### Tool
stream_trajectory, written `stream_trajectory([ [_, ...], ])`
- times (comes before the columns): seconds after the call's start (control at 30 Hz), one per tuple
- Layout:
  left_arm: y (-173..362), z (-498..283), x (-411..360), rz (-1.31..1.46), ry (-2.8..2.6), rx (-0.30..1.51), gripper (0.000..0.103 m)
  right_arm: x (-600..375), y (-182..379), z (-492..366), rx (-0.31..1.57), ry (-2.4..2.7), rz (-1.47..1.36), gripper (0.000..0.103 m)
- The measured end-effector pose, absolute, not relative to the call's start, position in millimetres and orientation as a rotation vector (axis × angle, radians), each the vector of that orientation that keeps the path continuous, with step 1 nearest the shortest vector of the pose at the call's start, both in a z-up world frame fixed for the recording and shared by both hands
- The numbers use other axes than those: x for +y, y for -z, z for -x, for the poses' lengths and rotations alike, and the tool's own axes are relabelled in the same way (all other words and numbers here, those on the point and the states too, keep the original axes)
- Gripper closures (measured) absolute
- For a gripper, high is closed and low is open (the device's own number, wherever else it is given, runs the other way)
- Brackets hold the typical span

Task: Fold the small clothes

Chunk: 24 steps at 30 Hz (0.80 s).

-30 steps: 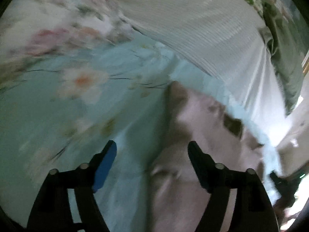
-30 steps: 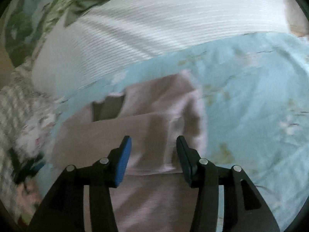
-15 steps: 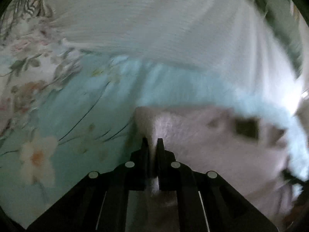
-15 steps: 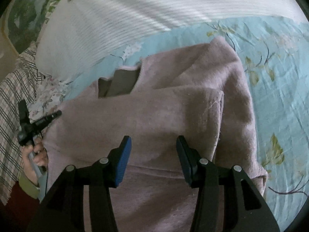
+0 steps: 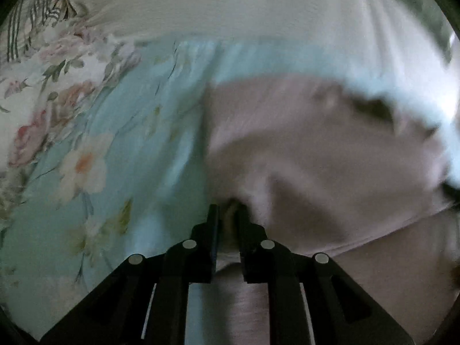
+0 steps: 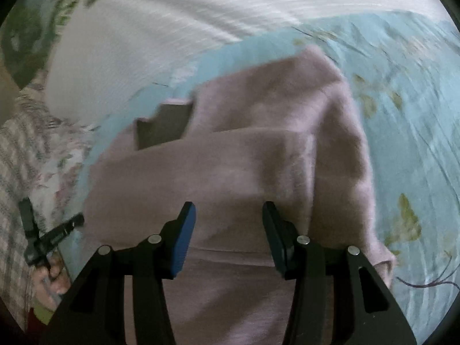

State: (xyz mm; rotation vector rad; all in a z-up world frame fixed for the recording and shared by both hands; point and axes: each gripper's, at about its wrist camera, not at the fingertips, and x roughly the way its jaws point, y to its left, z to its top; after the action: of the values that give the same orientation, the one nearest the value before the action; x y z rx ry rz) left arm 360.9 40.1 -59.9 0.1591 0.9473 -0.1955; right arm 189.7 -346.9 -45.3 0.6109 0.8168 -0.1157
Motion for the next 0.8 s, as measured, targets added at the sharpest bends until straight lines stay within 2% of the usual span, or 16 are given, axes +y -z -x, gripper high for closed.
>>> stream_trajectory([
  [0.1, 61.9, -361.8, 47.0, -0.131, 0.185, 0.949, 0.080, -353.0, 38.3, -177.4, 0.793, 0.142, -0.641, 0.053],
  [0.23, 46.6, -345.2, 61.7, -0.009, 0.207, 0.954, 0.080, -355.1, 13.2, -147.3, 0.730, 0.127, -0.649, 0.053],
  [0.37, 38.7, -309.2, 76.1, 0.067, 0.232, 0.956, 0.075, -351.4, -3.0, -115.0, 0.702, 0.124, -0.632, 0.048],
  [0.5, 40.7, -261.9, 85.8, 0.111, 0.238, 0.960, 0.065, -346.3, -5.2, -85.6, 0.707, 0.125, -0.629, 0.048],
  [0.6, 42.1, -228.1, 92.3, 0.123, 0.236, 0.957, 0.064, -340.8, -3.1, -63.8, 0.718, 0.118, -0.640, 0.048],
  [0.7, 46.3, -206.9, 100.5, 0.127, 0.233, 0.960, 0.055, -334.9, -0.8, -37.9, 0.720, 0.126, -0.645, 0.047],
  [0.8, 52.4, -178.7, 104.9, 0.129, 0.246, 0.977, 0.053, -332.1, 2.6, -8.8, 0.724, 0.138, -0.650, 0.046],
])
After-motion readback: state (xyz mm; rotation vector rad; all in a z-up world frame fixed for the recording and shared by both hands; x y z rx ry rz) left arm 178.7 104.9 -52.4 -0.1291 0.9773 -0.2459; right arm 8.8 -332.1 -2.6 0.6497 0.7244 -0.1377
